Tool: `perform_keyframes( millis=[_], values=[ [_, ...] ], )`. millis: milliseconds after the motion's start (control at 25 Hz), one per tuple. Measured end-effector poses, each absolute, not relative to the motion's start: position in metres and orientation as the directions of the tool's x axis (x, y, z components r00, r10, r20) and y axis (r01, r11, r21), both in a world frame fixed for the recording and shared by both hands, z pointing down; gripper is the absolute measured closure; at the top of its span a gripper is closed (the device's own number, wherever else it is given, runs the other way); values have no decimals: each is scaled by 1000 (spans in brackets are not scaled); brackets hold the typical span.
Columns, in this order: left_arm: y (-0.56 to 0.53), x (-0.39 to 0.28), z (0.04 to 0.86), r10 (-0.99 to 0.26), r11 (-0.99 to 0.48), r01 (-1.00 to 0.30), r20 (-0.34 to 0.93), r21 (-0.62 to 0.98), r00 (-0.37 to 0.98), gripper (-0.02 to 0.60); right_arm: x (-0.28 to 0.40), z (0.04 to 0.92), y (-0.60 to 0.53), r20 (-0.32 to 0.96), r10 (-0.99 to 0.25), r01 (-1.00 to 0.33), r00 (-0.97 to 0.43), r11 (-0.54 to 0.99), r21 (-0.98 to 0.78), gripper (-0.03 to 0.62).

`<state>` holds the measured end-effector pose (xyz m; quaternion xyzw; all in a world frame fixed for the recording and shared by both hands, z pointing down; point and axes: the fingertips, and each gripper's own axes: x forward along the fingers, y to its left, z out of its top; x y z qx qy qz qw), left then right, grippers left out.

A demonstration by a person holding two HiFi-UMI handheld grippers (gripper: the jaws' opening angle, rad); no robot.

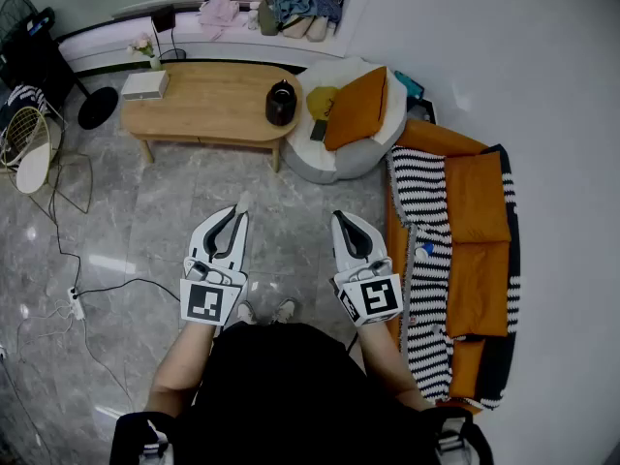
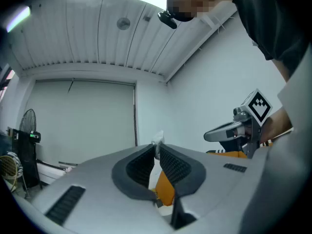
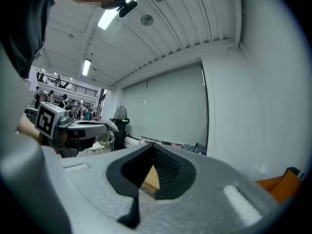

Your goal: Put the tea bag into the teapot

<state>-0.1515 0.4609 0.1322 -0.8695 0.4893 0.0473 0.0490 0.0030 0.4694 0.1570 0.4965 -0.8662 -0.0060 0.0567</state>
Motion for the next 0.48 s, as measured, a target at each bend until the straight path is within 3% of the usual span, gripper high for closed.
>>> perform_keyframes(
  millis=[480],
  values=[
    [443,-119,151,-858,-507,-862,-98,-6,505,548,33,175,454,59,-815,-817,-576,575,-28,589]
  ],
)
